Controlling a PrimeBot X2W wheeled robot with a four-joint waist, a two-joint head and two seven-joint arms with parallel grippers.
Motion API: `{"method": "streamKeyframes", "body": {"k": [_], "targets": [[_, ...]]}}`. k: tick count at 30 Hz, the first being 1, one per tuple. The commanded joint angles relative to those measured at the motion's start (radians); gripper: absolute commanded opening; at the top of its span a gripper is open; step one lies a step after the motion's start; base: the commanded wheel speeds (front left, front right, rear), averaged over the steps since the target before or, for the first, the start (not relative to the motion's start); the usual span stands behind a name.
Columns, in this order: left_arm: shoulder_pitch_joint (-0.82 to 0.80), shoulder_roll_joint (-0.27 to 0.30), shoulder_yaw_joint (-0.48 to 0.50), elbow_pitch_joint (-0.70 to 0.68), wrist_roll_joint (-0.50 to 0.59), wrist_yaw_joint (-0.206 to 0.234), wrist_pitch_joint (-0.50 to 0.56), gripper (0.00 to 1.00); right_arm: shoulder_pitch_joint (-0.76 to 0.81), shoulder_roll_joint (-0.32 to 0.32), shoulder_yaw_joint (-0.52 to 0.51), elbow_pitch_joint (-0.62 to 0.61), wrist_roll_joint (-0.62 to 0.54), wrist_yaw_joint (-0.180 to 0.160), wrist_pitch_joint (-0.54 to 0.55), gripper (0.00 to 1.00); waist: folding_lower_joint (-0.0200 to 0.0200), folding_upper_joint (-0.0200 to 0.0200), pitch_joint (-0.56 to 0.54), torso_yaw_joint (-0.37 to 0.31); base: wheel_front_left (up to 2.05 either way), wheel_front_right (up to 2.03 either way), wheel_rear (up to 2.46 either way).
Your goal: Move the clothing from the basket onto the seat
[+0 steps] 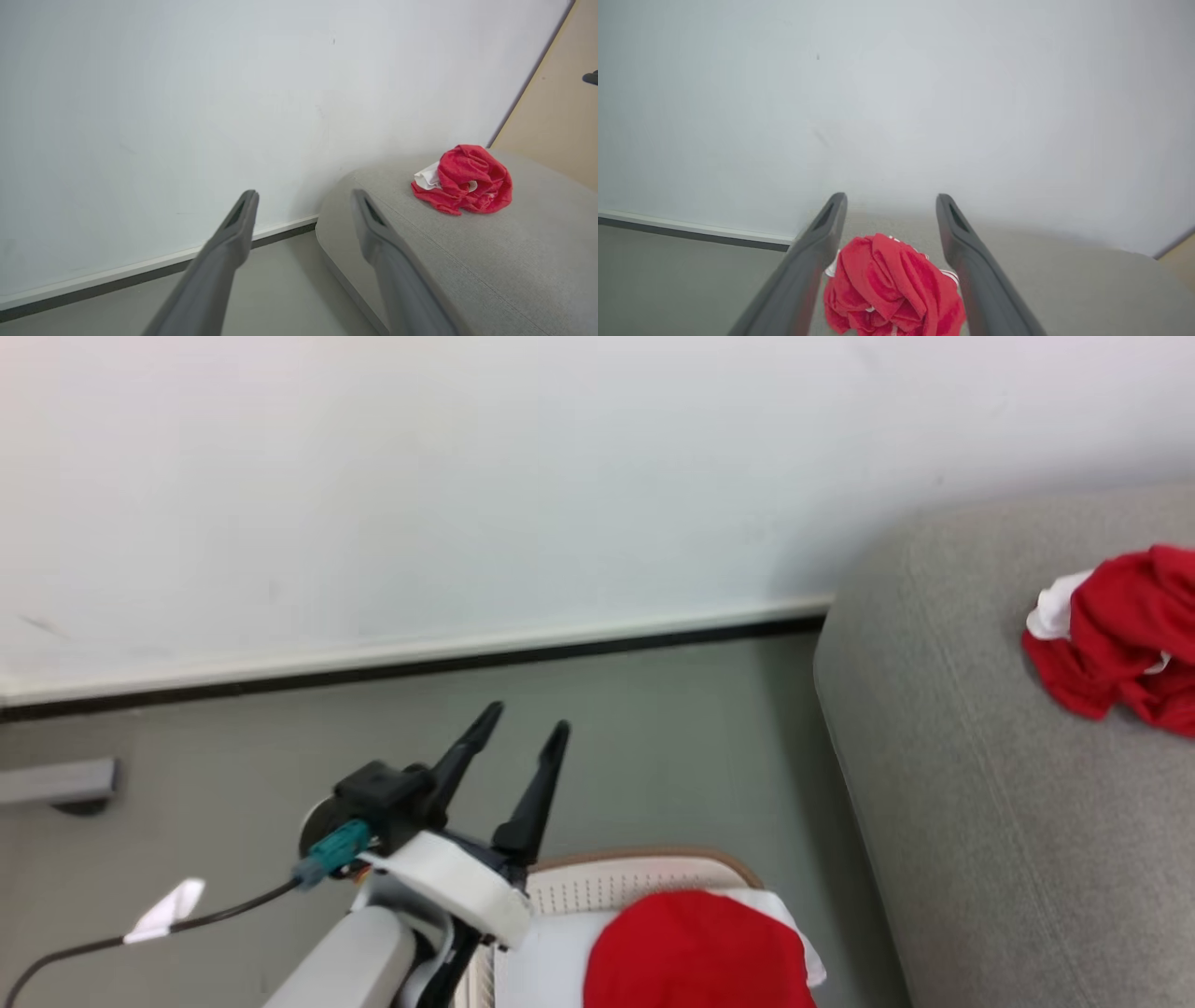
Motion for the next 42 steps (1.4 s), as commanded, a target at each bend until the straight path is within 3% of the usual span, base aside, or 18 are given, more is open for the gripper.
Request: {"method": "streamKeyframes", "body": {"k": [1, 10, 15, 20, 28, 33, 42], "targets": [[0.029, 0.008, 0.023, -0.007, 0.012, 0.006, -0.001, 1.00, 0.035, 0.029, -0.010, -0.033, -0.008, -0.002, -0.021, 1.00, 0.0004, 0.0000, -0.067, 0.034, 0.00, 0.00, 0.00], [0.213, 0.034, 0.258, -0.062, 0.016, 0.078, -0.001, 1.00, 0.235, 0.199, -0.121, -0.222, -0.027, -0.002, -0.170, 1.00, 0.0004, 0.0000, -0.146, 0.076, 0.00, 0.00, 0.00], [0.304, 0.020, 0.358, -0.088, 0.069, 0.093, -0.001, 1.00, 0.378, 0.330, -0.200, -0.228, -0.085, -0.002, -0.253, 1.00, 0.0004, 0.0000, -0.160, 0.107, 0.00, 0.00, 0.00], [0.350, -0.014, 0.411, -0.092, 0.113, 0.074, -0.001, 1.00, 0.485, 0.447, -0.229, -0.209, -0.123, -0.002, -0.301, 1.00, 0.0004, 0.0000, -0.167, 0.133, 0.00, 0.00, 0.00], [0.406, -0.102, 0.495, -0.062, 0.189, 0.017, -0.001, 1.00, 0.579, 0.576, -0.230, -0.158, -0.234, -0.002, -0.316, 1.00, 0.0004, 0.0000, -0.165, 0.141, 0.00, 0.00, 0.00], [0.385, -0.134, 0.528, -0.057, 0.231, -0.017, -0.001, 1.00, 0.564, 0.610, -0.230, -0.155, -0.281, -0.002, -0.315, 1.00, 0.0004, 0.0000, -0.160, 0.141, 0.00, 0.00, 0.00], [0.375, -0.162, 0.569, -0.054, 0.270, -0.050, -0.001, 1.00, 0.540, 0.607, -0.219, -0.163, -0.299, -0.002, -0.314, 1.00, 0.0004, 0.0000, -0.153, 0.138, 0.00, 0.00, 0.00]]}}
